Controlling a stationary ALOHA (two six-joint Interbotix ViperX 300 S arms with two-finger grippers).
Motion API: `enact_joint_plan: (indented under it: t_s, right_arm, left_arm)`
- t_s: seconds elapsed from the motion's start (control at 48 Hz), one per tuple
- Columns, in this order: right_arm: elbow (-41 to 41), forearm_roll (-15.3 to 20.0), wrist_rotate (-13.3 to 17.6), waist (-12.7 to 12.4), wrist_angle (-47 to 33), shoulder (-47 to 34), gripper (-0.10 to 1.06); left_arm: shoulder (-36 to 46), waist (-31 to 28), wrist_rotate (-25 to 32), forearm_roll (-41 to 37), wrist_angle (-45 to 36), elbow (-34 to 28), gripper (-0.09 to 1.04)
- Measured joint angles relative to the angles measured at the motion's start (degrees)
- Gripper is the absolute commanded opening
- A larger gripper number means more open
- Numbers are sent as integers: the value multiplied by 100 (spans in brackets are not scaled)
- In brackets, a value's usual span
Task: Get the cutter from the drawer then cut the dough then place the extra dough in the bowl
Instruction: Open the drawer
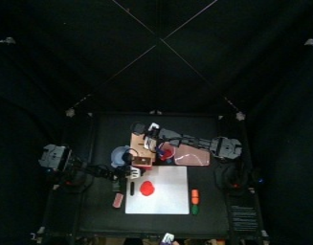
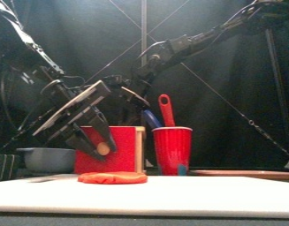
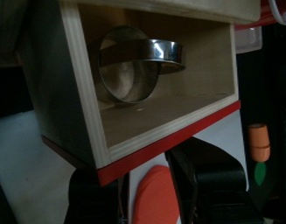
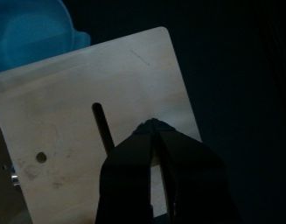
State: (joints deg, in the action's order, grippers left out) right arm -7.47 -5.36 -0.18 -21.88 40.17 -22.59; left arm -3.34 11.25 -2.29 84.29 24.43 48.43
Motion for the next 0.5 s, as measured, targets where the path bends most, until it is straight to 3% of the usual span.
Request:
enact_joint_plan:
  t_s: [0.146, 0.354, 0.5]
  right_arm:
    - [0, 0, 9, 0, -9, 0, 3]
    - [0, 0, 9, 0, -9, 0, 3]
    - [0, 0, 9, 9, -9, 0, 3]
  left_arm:
    - [0, 35, 0, 44, 26, 9, 53]
    - [0, 44, 9, -18, 26, 26, 73]
    - [9, 211, 18, -44, -35, 26, 75]
